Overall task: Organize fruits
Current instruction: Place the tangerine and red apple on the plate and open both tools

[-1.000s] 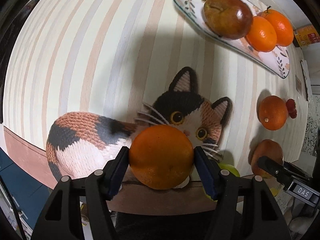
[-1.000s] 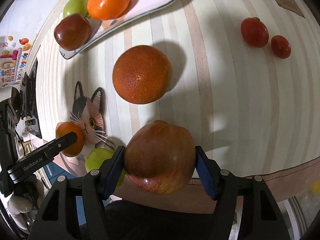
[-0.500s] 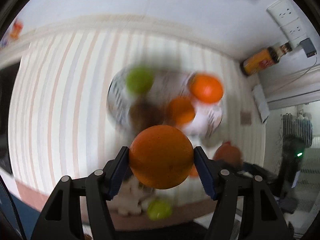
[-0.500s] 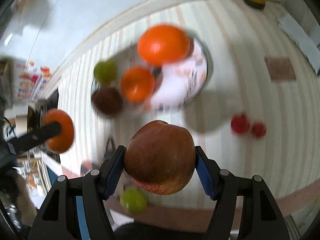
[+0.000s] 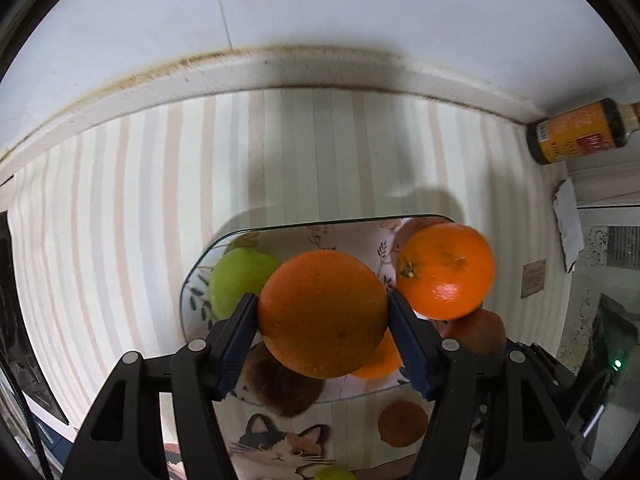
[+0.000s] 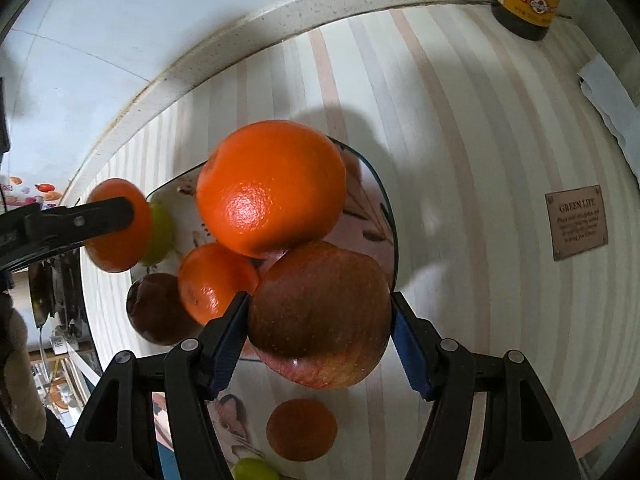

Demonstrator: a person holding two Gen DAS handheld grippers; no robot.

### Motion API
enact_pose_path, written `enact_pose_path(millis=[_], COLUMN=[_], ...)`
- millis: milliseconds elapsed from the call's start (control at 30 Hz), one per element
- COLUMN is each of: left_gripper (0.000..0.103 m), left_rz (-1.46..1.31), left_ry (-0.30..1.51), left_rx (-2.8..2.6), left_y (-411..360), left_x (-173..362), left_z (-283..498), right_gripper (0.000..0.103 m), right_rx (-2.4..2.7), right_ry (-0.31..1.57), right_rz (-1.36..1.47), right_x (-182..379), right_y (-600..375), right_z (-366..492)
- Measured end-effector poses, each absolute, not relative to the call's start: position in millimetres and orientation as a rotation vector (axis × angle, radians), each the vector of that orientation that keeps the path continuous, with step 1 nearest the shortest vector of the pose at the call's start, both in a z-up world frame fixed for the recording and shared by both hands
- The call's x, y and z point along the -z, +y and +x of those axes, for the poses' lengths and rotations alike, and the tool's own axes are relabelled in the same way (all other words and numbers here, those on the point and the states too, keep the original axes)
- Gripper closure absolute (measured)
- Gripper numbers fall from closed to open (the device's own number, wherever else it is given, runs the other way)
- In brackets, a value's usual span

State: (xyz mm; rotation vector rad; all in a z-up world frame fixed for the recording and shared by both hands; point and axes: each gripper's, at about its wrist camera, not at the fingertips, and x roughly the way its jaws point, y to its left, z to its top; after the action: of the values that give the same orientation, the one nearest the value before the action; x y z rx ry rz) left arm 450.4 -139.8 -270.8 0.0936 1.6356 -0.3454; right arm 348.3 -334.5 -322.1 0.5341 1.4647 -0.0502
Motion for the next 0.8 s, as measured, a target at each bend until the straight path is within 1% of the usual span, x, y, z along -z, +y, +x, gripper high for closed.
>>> enact_pose_path(millis=[67,100,167,200,233,267,300,333,567,800], left_gripper=[0.039,0.039,0.039,0.039,0.039,0.031,0.016,0.012,0.012,0.012], left_rz=[0.101,0.098,0.112,0.123,0.12,0.099,0.087,0.074,0.024,0.055], left_ry=[1.677,1.686,1.662,1.659,1.658,1.657,1.653,1.645,1.598,1.497], left_rx=[0.348,0.346,0.343,0.336,0.331,0.335,0.334,0.333,0.322,0.232], left_y=[-144,-144,-148,-149,-149,-147,-145,-143,-126,-97], left_x=[282,284,282,283,283,283,282,280,263,245], left_z=[453,454,456,457,458,458,458,458,451,413], right_gripper=[0.032,0.03,0.019,0.012,0.01,0.01,0.01,0.01,0.01,0.01], right_rx=[0.042,0.042,0.038,0.045,0.045,0.039,0.041,0.046,0.067,0.113], right_ry=[1.479,1.487,1.484,1.489,1.489,1.486,1.482,1.479,1.465,1.419], right_rz=[0.536,0.543,0.548,0.549,0.562,0.571,0.566,0.554,0.46,0.342], right_x=[325,329,331,331,329,327,325,322,309,289], right_y=[-335,-334,-334,-335,-336,-337,-336,-335,-325,-310], right_z=[351,354,358,359,359,359,361,361,363,353])
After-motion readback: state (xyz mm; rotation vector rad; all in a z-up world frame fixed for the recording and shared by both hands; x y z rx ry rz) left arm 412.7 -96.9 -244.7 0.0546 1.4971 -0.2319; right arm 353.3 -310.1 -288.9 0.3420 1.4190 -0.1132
